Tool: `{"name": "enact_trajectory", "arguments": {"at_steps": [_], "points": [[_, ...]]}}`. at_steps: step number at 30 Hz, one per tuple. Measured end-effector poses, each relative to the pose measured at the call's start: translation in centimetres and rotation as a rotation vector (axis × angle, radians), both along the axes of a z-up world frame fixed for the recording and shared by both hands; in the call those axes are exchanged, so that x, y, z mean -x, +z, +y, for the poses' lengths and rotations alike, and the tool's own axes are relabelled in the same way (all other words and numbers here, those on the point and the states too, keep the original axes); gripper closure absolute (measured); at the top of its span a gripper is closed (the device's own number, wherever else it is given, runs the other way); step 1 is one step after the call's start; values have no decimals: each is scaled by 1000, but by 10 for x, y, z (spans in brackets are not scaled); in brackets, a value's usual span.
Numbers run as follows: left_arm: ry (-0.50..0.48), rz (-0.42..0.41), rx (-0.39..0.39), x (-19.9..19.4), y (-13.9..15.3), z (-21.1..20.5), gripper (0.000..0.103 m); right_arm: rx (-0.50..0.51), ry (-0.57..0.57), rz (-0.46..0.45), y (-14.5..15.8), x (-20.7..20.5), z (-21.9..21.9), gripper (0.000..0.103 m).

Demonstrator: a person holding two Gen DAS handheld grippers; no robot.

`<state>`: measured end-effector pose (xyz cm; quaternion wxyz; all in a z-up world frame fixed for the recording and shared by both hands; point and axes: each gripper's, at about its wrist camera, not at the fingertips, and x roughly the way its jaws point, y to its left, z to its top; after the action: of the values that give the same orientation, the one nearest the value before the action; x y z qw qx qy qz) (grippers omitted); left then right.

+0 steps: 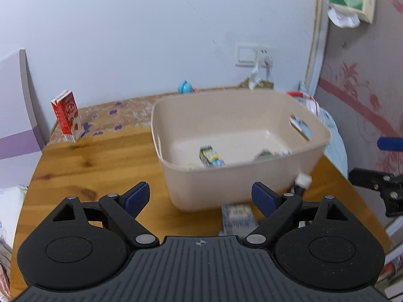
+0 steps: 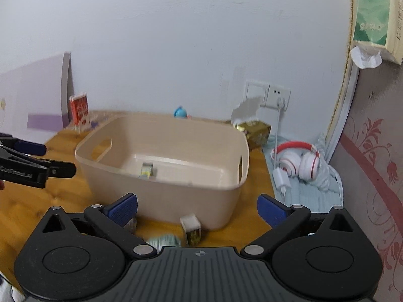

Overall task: Organize objects
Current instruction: 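Grasp the blue cartoon tissue pack with left gripper while right gripper grasps the green-white cloth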

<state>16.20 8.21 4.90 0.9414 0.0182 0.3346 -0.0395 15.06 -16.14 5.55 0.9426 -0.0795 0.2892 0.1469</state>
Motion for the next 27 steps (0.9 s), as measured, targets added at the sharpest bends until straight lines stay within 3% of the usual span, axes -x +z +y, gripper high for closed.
{"name": "enact_trajectory", "arguments": {"at_steps": [12, 24, 27], "points": [[-60, 124, -15, 17, -59, -16, 13, 31, 11, 128, -55, 18, -2, 0], [-78, 249, 17, -3, -109, -24, 14, 12, -31, 143, -91, 9, 10, 0], [-74, 256, 17, -11, -115, -24, 23, -22, -31, 144, -93, 1, 11, 0]]}}
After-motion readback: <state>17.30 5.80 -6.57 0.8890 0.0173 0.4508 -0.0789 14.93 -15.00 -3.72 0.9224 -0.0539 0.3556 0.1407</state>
